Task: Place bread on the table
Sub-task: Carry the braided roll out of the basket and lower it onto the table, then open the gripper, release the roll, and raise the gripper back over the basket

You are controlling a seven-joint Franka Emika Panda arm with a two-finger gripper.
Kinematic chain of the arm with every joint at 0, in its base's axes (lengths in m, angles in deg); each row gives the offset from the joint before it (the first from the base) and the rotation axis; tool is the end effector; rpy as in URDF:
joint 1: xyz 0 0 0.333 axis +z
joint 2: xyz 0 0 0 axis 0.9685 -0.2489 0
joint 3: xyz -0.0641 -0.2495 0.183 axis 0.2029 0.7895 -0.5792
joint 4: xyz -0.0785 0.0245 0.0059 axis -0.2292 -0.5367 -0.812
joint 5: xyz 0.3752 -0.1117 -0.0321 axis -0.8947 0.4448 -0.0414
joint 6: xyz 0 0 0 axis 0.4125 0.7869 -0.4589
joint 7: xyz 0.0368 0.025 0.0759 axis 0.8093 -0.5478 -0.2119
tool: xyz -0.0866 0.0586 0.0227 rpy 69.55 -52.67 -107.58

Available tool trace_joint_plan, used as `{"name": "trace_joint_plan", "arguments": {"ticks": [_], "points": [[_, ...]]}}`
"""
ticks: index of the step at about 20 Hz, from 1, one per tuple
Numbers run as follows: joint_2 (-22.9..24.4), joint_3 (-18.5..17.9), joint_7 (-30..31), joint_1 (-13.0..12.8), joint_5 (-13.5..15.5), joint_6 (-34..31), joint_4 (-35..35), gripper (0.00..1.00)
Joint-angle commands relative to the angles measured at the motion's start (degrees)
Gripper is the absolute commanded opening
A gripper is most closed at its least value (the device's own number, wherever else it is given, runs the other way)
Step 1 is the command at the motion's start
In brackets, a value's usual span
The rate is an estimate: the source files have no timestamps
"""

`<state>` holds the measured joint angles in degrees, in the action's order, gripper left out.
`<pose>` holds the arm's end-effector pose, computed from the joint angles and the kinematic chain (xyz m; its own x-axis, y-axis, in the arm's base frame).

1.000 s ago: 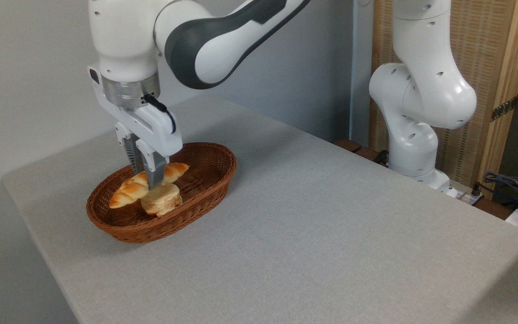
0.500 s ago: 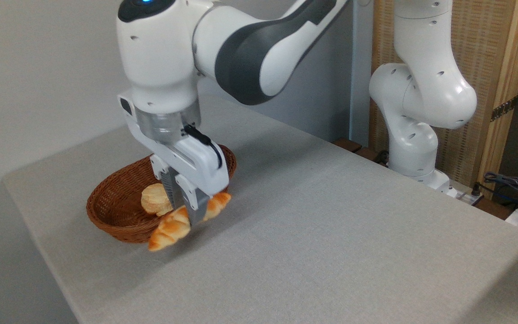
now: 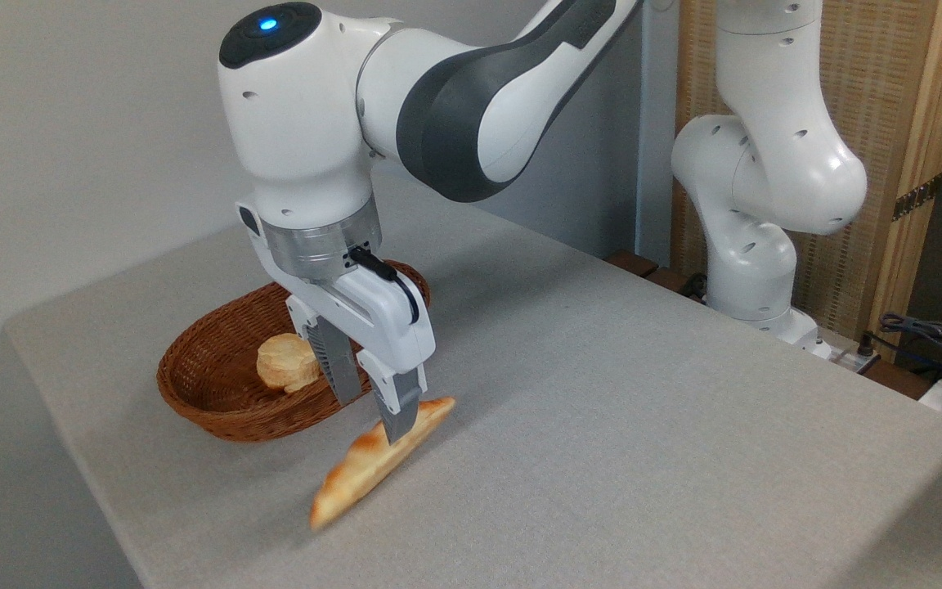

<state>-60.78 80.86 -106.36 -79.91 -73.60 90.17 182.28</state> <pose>0.5878 -0.0148 0.4764 0.7611 -0.6471 0.0454 -0.6468 -0.7517 0.1287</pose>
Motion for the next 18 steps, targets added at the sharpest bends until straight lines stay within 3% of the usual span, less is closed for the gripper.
{"name": "trace_joint_plan", "arguments": {"ticks": [1,9,18], "points": [[0.45,-0.51,-0.62,-0.33,-0.63,-1.08,0.00,1.00],[3.61,-0.42,-0.35,-0.60,-0.80,-0.12,-2.37,1.00],[5.64,-0.07,0.35,-0.95,-4.22,-0.12,-5.62,1.00]]}}
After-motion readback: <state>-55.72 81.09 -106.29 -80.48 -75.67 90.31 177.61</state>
